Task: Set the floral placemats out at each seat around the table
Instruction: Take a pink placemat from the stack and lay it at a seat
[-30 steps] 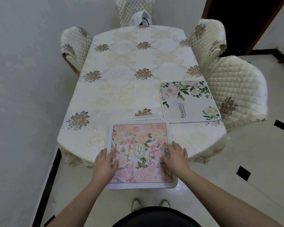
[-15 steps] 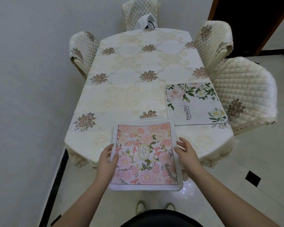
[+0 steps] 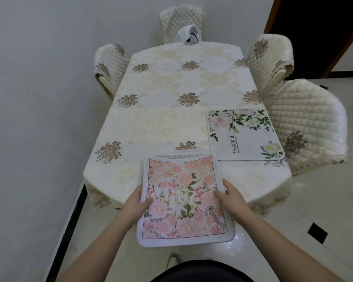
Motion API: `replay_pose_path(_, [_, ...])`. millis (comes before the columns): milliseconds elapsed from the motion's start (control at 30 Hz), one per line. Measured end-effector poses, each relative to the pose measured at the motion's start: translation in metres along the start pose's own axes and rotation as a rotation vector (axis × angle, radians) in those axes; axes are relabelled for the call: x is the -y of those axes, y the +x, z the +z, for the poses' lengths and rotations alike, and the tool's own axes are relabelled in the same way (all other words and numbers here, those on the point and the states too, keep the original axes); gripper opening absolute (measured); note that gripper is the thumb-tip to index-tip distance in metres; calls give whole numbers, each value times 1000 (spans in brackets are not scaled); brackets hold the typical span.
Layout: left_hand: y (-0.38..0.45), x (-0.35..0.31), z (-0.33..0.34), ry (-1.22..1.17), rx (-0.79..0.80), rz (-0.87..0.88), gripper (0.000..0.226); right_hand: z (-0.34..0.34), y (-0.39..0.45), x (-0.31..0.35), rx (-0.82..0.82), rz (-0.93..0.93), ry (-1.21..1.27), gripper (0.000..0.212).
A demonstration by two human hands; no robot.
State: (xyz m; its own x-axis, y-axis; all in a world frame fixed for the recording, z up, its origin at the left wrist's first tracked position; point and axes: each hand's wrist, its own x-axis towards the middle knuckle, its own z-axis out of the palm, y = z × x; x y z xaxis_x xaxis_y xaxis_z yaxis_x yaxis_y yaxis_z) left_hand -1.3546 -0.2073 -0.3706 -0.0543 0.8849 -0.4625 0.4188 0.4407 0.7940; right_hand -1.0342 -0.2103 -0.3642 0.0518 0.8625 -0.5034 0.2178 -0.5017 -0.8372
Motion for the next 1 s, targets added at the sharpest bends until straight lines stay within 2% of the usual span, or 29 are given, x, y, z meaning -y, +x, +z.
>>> replay_pose_path(133, [-9,-16,-7,-165,-168,23,41,-13,7,18,7,-57,41,34])
replay_pose_path(400, [-40,-17,-23,-382,-317,35,43,-10,14,54,119,-153,115,43])
replay_pose_path(567, [-70,6,-38,-438,-401,-23,53,13,11,63,201,-204,60,44])
replay_pose_path(867, [-140,57,-73,-573,-539,-63,54,85,-16,83,348,-228,-105,51])
replay_pose_path(1000, [-168,80,-90,-652,-607,-67,51,122,-38,86,375,-262,-153,48])
